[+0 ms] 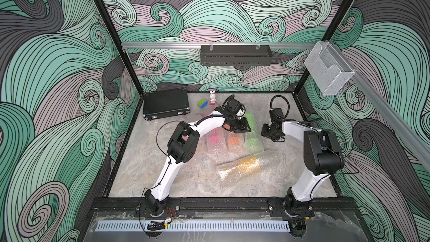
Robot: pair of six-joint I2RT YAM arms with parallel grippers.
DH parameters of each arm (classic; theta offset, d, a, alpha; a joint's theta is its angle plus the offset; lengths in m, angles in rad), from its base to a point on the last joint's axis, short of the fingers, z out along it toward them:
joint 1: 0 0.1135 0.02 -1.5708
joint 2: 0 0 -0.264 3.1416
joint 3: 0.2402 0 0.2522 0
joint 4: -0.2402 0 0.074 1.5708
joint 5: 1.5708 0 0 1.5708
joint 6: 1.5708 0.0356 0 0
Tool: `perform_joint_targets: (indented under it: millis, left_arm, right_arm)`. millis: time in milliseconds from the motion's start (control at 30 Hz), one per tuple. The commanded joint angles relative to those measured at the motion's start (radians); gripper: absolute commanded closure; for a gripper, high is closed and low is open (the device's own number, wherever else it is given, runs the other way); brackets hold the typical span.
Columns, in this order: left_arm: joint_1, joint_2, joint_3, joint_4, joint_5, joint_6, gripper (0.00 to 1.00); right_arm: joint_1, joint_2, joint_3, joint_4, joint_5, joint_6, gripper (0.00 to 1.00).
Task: Unpack wine glasses from bubble wrap
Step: Unwrap the bubble wrap at the center of the board.
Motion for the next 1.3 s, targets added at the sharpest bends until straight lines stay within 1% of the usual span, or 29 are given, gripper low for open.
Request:
perform_joint_targets:
  millis: [0, 67, 167, 267, 367, 433, 533, 733, 1033, 1267]
  left_arm:
    - [0.015, -0.054, 0.011, 0.007, 0.017, -0.005, 0.61]
    - [0.021, -0.052, 0.016, 0.01, 0.021, -0.01, 0.6]
    - [0.025, -0.049, 0.024, 0.012, 0.029, -0.013, 0.6]
    - [0.027, -0.046, 0.031, 0.012, 0.039, -0.016, 0.6]
    - [0.027, -0.044, 0.032, 0.012, 0.043, -0.018, 0.6]
    - [0.027, -0.042, 0.035, 0.012, 0.044, -0.018, 0.59]
    - [0.027, -0.037, 0.046, 0.012, 0.053, -0.02, 0.59]
    - [0.027, -0.026, 0.074, 0.006, 0.06, -0.024, 0.58]
    - [0.028, -0.038, 0.06, 0.004, 0.059, -0.021, 0.58]
    - [0.039, -0.05, 0.054, 0.006, 0.064, -0.02, 0.57]
  right_arm:
    - [-0.04, -0.004, 0.028, -0.077, 0.101, 0.048, 0.56]
    - [-0.062, -0.014, 0.026, -0.09, 0.15, 0.068, 0.55]
    - [-0.107, -0.009, 0.029, -0.105, 0.158, 0.1, 0.55]
    - [-0.153, -0.006, 0.036, -0.132, 0.193, 0.133, 0.53]
    - [-0.192, -0.01, 0.035, -0.138, 0.193, 0.147, 0.53]
    - [-0.199, -0.025, 0.036, -0.138, 0.206, 0.134, 0.53]
    - [-0.195, -0.062, 0.032, -0.124, 0.21, 0.111, 0.53]
    - [-0.173, -0.108, 0.014, -0.068, 0.088, 0.111, 0.53]
    - [-0.105, -0.126, 0.051, -0.059, -0.007, 0.087, 0.53]
    - [-0.045, -0.148, 0.086, -0.082, -0.033, 0.091, 0.53]
